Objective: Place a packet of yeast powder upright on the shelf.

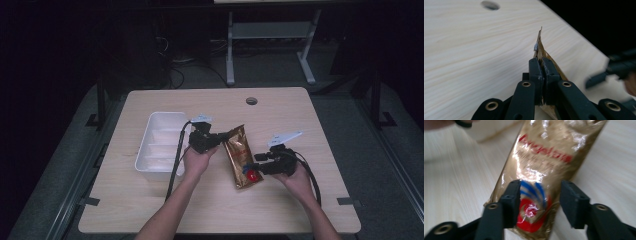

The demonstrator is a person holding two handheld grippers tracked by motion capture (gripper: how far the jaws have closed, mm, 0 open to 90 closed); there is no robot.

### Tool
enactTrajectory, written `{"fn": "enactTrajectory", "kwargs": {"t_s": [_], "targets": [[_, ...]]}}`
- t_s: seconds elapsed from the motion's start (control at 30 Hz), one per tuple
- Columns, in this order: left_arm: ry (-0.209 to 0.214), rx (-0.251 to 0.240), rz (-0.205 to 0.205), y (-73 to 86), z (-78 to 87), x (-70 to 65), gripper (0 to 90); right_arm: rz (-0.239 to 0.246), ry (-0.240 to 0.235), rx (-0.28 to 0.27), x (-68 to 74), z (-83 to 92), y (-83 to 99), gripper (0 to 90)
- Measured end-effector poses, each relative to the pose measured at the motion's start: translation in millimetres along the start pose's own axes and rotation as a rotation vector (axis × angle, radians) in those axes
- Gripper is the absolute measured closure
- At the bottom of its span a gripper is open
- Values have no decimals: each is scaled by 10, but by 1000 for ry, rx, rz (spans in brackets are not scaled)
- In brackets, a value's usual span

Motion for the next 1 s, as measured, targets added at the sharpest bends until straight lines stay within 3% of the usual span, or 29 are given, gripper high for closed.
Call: {"fn": "enactTrajectory", "kwargs": {"t_s": [0.1, 0.27, 0.47, 0.67, 0.73, 0.77, 0.83, 0.87, 0.9, 1.0], "targets": [[44, -15, -42, -74, 71, -159, 882, -28, -13, -53, -66, 112, -22, 380], [115, -19, -108, -157, 161, -415, 883, -54, -50, -94, -100, 210, -60, 291], [190, -9, -175, -181, 229, -671, 884, -45, -105, -132, -60, 218, -119, 260], [226, 25, -268, -178, 250, -884, 884, -39, -168, -160, -45, 173, -159, 249], [235, 28, -278, -174, 248, -910, 884, -42, -207, -170, -28, 171, -165, 249], [248, 30, -276, -171, 249, -921, 884, -40, -237, -177, -10, 170, -167, 255], [257, 34, -275, -167, 251, -923, 884, -36, -249, -179, 1, 172, -168, 286], [263, 37, -274, -165, 253, -925, 884, -32, -261, -181, 12, 175, -170, 321], [261, 38, -276, -164, 256, -922, 883, -23, -290, -189, 47, 186, -178, 415], [250, 43, -282, -162, 265, -901, 881, -8, -288, -189, 73, 195, -184, 467]]}}
Point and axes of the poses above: each handheld gripper's, and its own axes: z roughly backward along the jaws, y roughly out of its underside, x roughly to its left, the point moved 8 cm from there along -z, roughly forward along the jaws, and after that the axes turned 2 degrees about y, right-handed, at the moved point
